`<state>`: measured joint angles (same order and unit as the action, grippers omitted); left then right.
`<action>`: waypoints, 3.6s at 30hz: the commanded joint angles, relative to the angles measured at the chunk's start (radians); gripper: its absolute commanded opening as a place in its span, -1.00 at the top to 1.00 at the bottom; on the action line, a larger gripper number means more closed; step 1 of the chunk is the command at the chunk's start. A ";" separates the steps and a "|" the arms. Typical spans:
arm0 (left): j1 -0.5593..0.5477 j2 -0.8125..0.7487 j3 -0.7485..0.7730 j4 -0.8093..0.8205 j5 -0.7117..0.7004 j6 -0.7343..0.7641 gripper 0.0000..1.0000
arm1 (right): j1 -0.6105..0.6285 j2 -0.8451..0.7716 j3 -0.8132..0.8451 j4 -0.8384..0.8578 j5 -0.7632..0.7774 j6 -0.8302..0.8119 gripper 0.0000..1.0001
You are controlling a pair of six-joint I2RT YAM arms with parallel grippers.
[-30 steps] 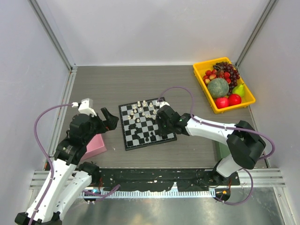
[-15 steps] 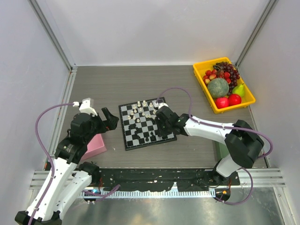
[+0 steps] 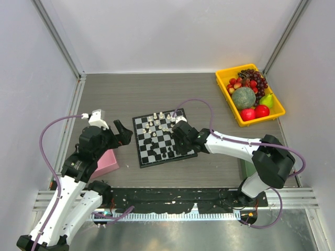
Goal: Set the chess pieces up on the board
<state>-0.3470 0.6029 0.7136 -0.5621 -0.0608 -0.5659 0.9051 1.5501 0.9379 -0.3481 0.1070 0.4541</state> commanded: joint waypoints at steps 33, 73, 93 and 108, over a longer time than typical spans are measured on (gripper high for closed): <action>-0.003 -0.003 -0.028 0.018 -0.005 0.018 -0.99 | 0.018 -0.077 0.085 -0.014 0.051 0.006 -0.12; -0.003 0.011 -0.014 0.005 -0.048 0.047 -0.99 | -0.098 0.146 0.237 -0.132 0.036 -0.037 0.04; -0.003 0.014 -0.023 0.007 -0.053 0.051 -0.99 | -0.094 0.085 0.162 -0.127 0.033 -0.040 0.73; -0.003 0.023 -0.034 0.027 -0.033 0.038 -0.99 | -0.040 0.021 0.072 -0.123 0.057 0.011 0.73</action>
<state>-0.3470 0.6247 0.6815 -0.5747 -0.0959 -0.5343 0.8600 1.5902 1.0142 -0.4870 0.1364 0.4473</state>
